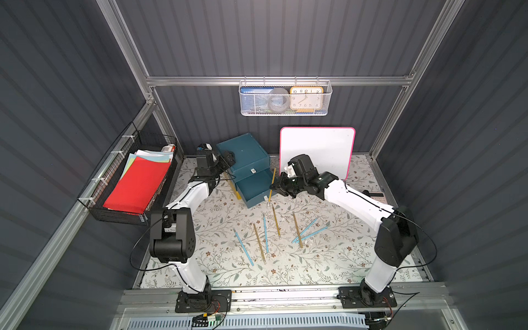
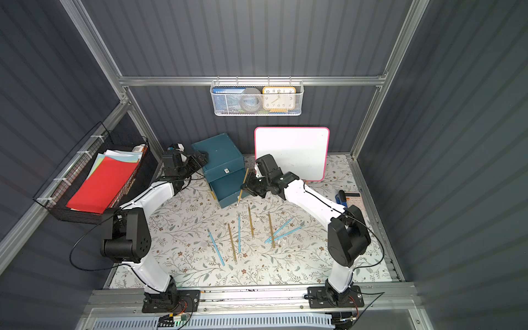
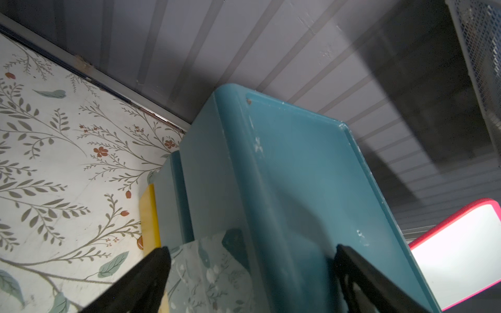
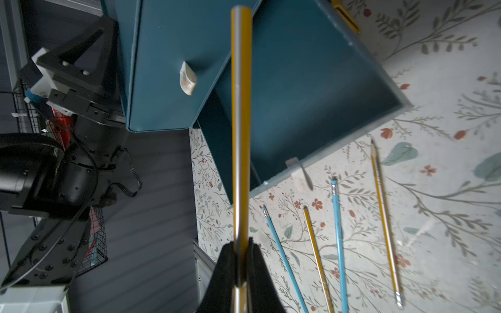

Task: Please place the pencils in the drawer according to their color
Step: Place the pencil in the drawer.

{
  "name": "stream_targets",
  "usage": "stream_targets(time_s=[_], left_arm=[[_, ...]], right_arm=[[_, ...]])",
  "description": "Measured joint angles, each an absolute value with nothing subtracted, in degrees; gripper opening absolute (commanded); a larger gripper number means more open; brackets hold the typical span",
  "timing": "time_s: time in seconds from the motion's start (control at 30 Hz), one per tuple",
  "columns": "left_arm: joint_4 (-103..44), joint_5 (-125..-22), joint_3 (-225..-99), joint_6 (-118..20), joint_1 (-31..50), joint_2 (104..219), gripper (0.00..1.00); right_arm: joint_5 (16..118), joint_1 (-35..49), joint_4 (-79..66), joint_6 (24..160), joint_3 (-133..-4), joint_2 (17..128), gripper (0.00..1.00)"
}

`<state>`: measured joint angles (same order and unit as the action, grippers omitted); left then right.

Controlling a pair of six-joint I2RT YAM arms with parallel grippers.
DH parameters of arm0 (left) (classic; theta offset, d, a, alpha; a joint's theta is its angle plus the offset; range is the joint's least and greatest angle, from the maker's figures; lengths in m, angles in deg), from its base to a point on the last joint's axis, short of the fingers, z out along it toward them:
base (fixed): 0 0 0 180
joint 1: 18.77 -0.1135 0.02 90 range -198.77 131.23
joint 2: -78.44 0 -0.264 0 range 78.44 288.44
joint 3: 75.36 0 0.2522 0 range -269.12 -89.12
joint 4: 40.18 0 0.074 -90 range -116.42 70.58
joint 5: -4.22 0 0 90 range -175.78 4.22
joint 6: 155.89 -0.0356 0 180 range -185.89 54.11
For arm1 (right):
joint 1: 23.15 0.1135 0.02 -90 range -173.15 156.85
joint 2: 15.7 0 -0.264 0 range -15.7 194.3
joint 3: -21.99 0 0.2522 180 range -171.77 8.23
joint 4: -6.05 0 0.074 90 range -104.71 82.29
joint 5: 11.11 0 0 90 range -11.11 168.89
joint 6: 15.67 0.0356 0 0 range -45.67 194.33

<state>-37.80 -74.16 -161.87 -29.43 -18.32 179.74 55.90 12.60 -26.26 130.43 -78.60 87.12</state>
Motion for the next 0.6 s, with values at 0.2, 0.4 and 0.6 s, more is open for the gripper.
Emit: stream_targets(time_s=[0.2, 0.4, 0.6], left_arm=[[-37.80, -73.96, -161.87, -29.43, -18.32, 179.74, 1.00], [-37.82, -73.90, -161.87, -29.43, -18.32, 179.74, 1.00], [-37.82, -73.77, -161.87, -29.43, -18.32, 179.74, 1.00]], right_arm=[[54.16, 13.25, -21.43, 136.70, -82.88, 94.16, 0.00], [53.52, 14.02, -17.86, 141.68, -85.66, 98.40, 0.00], [53.37, 14.19, -15.48, 145.40, -86.91, 101.42, 0.00]])
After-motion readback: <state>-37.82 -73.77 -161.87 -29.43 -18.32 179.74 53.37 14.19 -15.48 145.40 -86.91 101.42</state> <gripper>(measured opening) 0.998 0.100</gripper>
